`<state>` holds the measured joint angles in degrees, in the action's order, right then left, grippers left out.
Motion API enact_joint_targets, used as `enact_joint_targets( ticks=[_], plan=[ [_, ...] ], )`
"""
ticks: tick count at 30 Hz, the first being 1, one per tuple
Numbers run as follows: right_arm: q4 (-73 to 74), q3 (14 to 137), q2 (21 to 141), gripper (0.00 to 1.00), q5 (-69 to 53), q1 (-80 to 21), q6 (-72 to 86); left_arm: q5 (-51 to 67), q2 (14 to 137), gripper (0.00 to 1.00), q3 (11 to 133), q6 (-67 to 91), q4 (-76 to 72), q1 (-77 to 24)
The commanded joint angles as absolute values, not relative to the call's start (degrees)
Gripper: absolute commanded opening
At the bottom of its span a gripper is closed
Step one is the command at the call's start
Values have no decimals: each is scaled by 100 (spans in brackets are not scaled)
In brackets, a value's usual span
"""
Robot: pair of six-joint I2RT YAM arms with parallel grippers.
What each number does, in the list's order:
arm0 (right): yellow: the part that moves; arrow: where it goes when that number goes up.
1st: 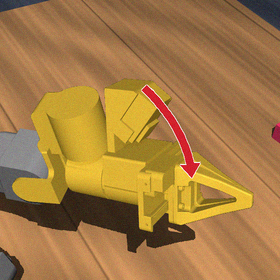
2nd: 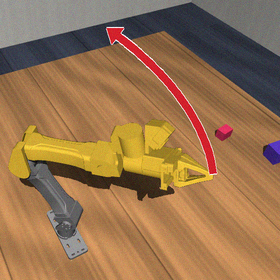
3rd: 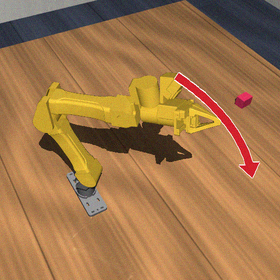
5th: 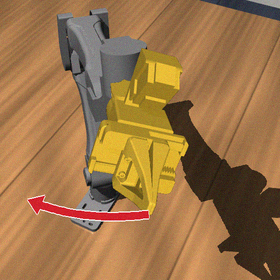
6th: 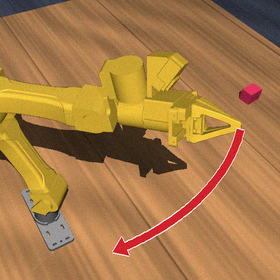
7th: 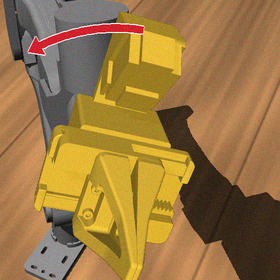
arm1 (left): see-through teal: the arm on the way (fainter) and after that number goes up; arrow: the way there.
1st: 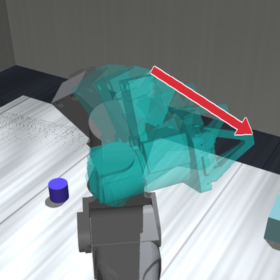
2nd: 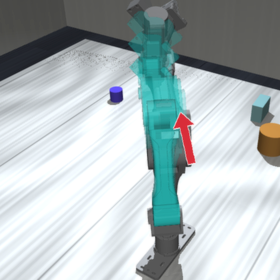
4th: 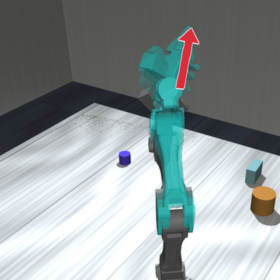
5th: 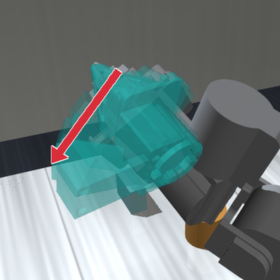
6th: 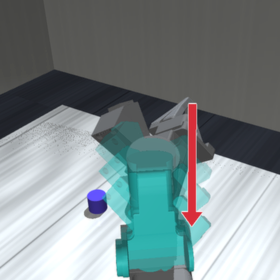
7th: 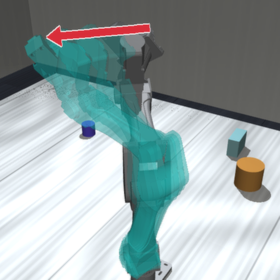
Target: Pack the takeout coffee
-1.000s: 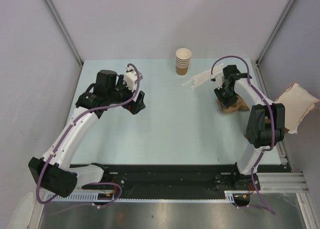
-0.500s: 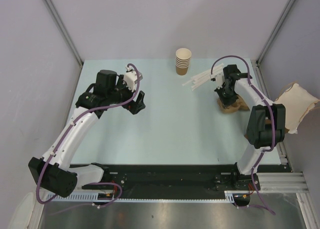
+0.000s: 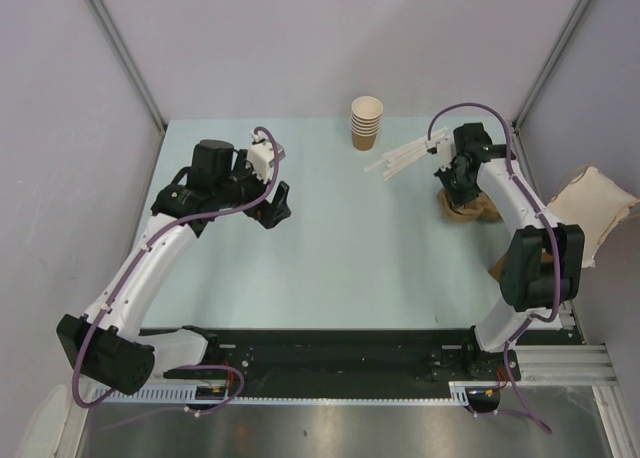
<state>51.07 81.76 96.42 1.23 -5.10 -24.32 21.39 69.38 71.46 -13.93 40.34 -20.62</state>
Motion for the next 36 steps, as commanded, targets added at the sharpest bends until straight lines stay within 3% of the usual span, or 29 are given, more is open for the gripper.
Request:
enact_joint_targets(
  ticks=[1,18,23,30,36],
  plan=[
    [5010,8455,9238,0,237,-492,-2531,2215,6864,100,7242,-1292,3850,-2074],
    [4992,8639,9308,0,123,-1116,-2356,2522,7022,100,7058,-888,3683,-2066],
    [5299,8824,9325,0,-465,-1265,-2075,3118,6908,98,6417,-46,2814,-2065],
    [5256,8368,9018,0,-1458,-1643,-1548,4393,7127,85,5406,2342,688,-2074],
    [4923,8042,8807,0,-1755,-2092,-1337,4447,7813,71,5282,3391,-551,-2381]
  ],
)
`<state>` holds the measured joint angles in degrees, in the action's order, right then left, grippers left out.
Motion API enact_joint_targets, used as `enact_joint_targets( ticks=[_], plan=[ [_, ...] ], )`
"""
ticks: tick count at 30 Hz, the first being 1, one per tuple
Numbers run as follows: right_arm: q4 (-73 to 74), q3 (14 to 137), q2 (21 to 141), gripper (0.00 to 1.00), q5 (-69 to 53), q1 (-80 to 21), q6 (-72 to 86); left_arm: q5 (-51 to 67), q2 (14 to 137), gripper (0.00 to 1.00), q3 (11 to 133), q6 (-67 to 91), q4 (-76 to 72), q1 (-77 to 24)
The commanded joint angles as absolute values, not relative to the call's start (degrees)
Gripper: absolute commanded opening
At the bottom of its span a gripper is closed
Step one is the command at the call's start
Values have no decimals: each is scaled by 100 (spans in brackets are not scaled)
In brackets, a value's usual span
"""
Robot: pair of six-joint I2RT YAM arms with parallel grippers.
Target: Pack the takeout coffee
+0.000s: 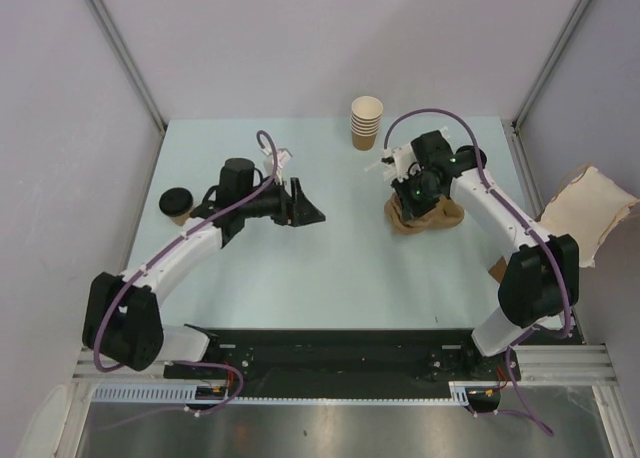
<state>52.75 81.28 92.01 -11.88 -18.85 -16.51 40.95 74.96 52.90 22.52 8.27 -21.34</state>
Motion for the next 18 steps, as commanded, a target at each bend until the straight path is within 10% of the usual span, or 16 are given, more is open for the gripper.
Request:
enact_joint_targets(
  ticks=[1,18],
  plan=[
    [4948,8068,8833,0,-1793,-2170,-1301,4352,7927,70,5300,3497,-632,-2425],
    [4430,7875,9061,0,-2267,-2935,-554,4245,9808,46,5994,5335,-2100,-2874]
  ],
)
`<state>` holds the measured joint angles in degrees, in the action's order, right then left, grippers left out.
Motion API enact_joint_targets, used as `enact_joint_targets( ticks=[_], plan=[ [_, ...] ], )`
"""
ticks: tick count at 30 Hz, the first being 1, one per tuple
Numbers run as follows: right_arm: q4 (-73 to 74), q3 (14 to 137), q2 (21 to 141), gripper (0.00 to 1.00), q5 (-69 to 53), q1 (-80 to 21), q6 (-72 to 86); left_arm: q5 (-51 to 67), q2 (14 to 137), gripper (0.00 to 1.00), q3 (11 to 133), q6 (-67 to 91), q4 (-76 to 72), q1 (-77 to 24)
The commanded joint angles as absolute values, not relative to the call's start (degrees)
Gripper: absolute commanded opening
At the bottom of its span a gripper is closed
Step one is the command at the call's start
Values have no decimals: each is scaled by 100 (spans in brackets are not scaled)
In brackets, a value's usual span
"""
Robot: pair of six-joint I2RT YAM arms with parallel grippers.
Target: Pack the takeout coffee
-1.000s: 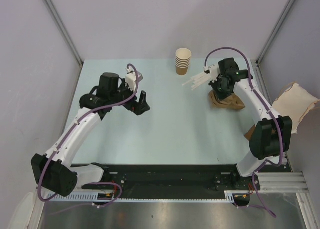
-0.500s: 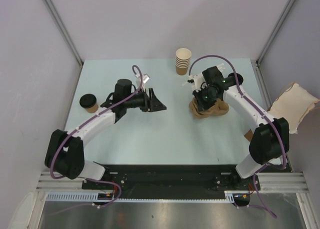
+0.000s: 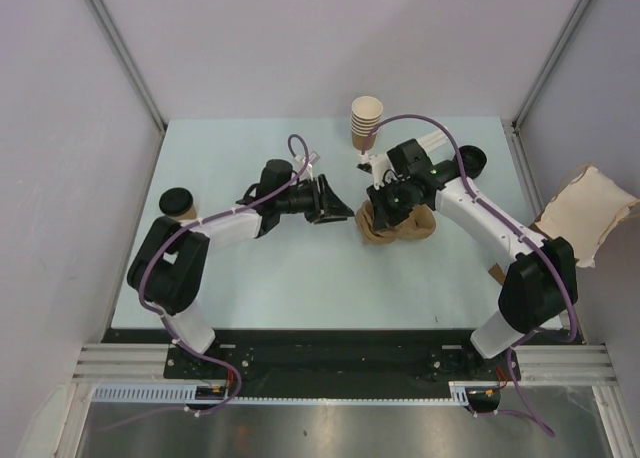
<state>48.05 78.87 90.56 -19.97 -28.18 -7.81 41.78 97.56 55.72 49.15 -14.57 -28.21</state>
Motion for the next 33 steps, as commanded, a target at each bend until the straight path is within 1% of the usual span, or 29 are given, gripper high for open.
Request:
enact_joint_targets(
  ticks=[1,2,3,13,16,17,19,21,22,23,24,25,26,27,28,30,31,33],
  plan=[
    [4421,7884,9070,0,-2268,-2996,-554,4228,9887,45,6020,5352,-2109,-2891],
    [4403,7884,9070,0,-2259,-3023,-554,4210,9914,41,6038,5413,-2135,-2909],
    [4386,7875,9062,0,-2259,-3041,-554,4210,9940,40,6055,5458,-2197,-2935],
    [4289,7884,9044,0,-2241,-3146,-519,4166,10195,38,6179,5572,-2145,-3103],
    [4228,7875,9070,0,-2241,-3164,-519,4131,10187,35,6179,5528,-2031,-3129],
    [4201,7884,9079,0,-2250,-3173,-510,4113,10195,32,6179,5502,-2013,-3146],
    [4114,7884,9105,0,-2224,-3217,-501,4096,10195,29,6196,5458,-1899,-3164],
    [4078,7884,9123,0,-2215,-3252,-527,4122,10213,22,6179,5423,-1890,-3173],
    [4069,7884,9123,0,-2224,-3252,-536,4113,10204,17,6179,5423,-1864,-3164],
    [4087,7884,9114,0,-2267,-3252,-623,4113,10195,9,6179,5371,-1828,-3155],
    [4122,7884,9097,0,-2276,-3243,-676,4139,10187,4,6161,5370,-1819,-3155],
    [4174,7884,9071,4,-2276,-3226,-746,4157,10178,0,6135,5379,-1819,-3138],
    [4244,7884,9027,9,-2294,-3199,-825,4201,10195,0,6100,5475,-2002,-3120],
    [4384,7884,8922,22,-2303,-3164,-1000,4297,10195,0,6021,5554,-2100,-3111],
    [4447,7875,8860,26,-2303,-3051,-1124,4350,10204,0,5986,5633,-2222,-3085],
    [4613,7858,8667,30,-2268,-2901,-1561,4455,10230,0,5968,5765,-2407,-3067],
    [4623,7814,8605,31,-2207,-2700,-1695,4508,10230,0,5968,5809,-2469,-3059],
    [4737,7796,8473,34,-2206,-2488,-2194,4579,10274,0,5950,5985,-2697,-3024]
  ],
)
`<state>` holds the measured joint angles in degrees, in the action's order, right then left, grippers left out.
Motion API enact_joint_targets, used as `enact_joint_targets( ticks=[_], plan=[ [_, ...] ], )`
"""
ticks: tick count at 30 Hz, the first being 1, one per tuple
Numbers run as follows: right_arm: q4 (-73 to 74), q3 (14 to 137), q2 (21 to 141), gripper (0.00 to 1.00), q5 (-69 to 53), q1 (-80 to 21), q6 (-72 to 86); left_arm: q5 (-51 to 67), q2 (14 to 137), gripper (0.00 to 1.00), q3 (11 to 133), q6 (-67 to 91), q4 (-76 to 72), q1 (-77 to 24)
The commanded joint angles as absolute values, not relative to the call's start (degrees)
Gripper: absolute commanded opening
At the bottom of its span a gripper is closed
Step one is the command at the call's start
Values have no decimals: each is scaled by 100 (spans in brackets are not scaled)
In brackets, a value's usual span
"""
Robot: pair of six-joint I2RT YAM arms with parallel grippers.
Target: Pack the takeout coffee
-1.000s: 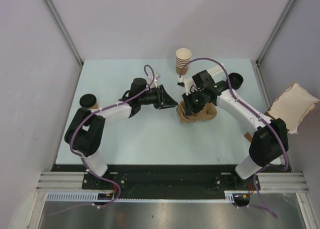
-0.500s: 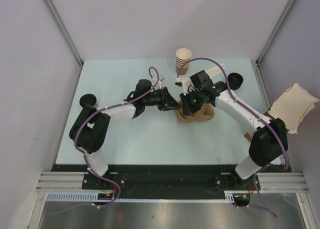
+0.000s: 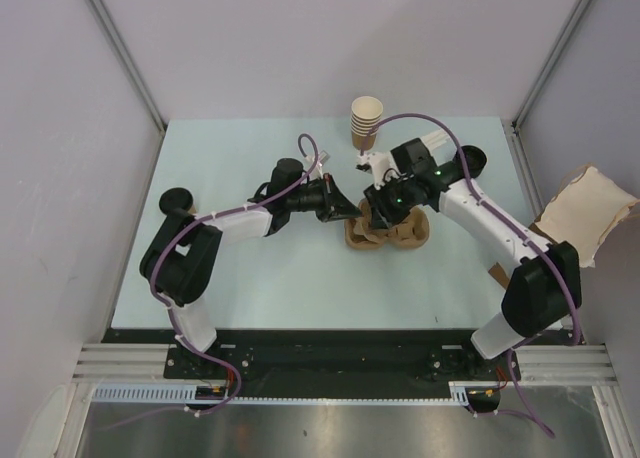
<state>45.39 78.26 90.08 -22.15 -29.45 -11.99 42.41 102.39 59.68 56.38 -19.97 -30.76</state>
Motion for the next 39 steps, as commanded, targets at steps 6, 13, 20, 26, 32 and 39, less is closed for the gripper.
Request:
enact_joint_targets(
  ticks=[6,13,20,26,32,39],
  plan=[
    [4659,7612,8472,40,-2039,-1952,-2935,4693,10336,0,5924,6231,-2900,-2988],
    [4351,7146,8692,42,-2127,-2030,-3006,4702,10310,0,5880,6328,-2988,-2971],
    [4210,6847,8710,46,-2136,-2136,-3129,4825,10266,0,5871,6759,-3419,-2936],
    [4035,6636,8736,42,-2109,-2118,-3164,4843,10266,0,5819,6803,-3463,-2936],
    [3902,6566,8868,41,-2074,-2101,-3111,4851,10239,0,5801,6803,-3472,-2918],
    [3797,6565,8903,27,-2109,-2057,-3059,4860,10239,0,5766,6794,-3472,-2883]
  ],
)
